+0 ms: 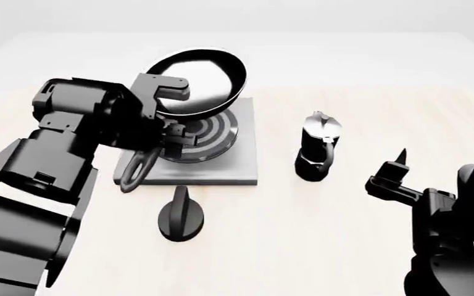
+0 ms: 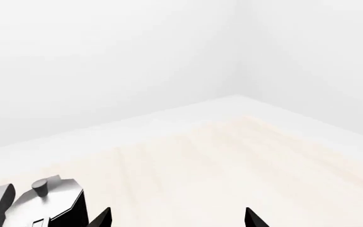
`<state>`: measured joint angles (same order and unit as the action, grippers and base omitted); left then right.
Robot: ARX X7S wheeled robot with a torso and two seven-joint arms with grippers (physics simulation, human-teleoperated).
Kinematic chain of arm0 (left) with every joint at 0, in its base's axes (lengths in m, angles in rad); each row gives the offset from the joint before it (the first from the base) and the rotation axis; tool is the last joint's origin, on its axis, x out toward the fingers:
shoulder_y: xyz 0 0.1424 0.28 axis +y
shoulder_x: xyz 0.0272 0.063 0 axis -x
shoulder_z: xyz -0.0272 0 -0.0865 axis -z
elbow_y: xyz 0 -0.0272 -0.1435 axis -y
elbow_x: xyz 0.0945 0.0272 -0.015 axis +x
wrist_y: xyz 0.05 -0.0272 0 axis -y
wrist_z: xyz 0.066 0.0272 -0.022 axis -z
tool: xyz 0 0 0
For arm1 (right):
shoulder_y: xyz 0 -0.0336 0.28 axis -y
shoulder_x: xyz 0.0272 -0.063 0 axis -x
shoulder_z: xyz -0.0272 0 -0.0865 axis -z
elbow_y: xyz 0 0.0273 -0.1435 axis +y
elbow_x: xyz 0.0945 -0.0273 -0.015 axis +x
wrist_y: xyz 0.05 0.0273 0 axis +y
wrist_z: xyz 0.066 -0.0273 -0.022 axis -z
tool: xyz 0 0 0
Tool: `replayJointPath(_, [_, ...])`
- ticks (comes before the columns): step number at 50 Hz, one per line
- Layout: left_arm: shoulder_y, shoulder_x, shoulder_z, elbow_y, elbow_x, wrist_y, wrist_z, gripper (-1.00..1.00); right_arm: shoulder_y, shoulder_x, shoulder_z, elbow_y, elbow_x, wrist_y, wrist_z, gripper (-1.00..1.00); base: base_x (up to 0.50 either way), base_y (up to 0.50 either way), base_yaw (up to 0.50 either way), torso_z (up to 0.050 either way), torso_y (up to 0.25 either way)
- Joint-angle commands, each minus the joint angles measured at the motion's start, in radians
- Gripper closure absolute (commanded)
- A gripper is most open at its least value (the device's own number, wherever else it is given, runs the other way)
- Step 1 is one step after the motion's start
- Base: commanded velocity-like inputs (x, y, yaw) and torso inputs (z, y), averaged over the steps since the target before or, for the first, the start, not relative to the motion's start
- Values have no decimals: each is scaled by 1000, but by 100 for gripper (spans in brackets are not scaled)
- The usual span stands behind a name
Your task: Turn on the stove and put the frying pan on it.
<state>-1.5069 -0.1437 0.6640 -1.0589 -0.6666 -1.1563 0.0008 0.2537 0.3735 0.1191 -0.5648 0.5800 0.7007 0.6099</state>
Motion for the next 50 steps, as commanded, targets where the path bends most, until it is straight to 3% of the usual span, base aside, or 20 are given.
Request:
replayJointPath(1, [-54, -19, -27, 102, 60, -66, 80, 100, 4, -22, 20, 8, -9, 1, -27, -100, 0, 0, 0, 0, 0])
replayJointPath(13, [-32, -35, -39, 148, 56, -108, 17, 100, 4, -19, 20, 6, -4, 1, -24, -100, 0, 0, 0, 0, 0])
replayJointPath(19, [-17, -36, 21, 163, 70, -119, 55, 100, 4, -17, 20, 4, -2, 0, -22, -100, 0, 0, 0, 0, -30])
replayJointPath(29, [0, -54, -24, 209, 45, -145, 9, 100, 3, -16, 18, 6, 1, -1, -21, -100, 0, 0, 0, -2, -121])
replayJointPath(50, [35, -5, 17, 38, 76, 5, 102, 100, -2, -11, 22, -2, 8, -5, -14, -100, 0, 0, 0, 0, 1])
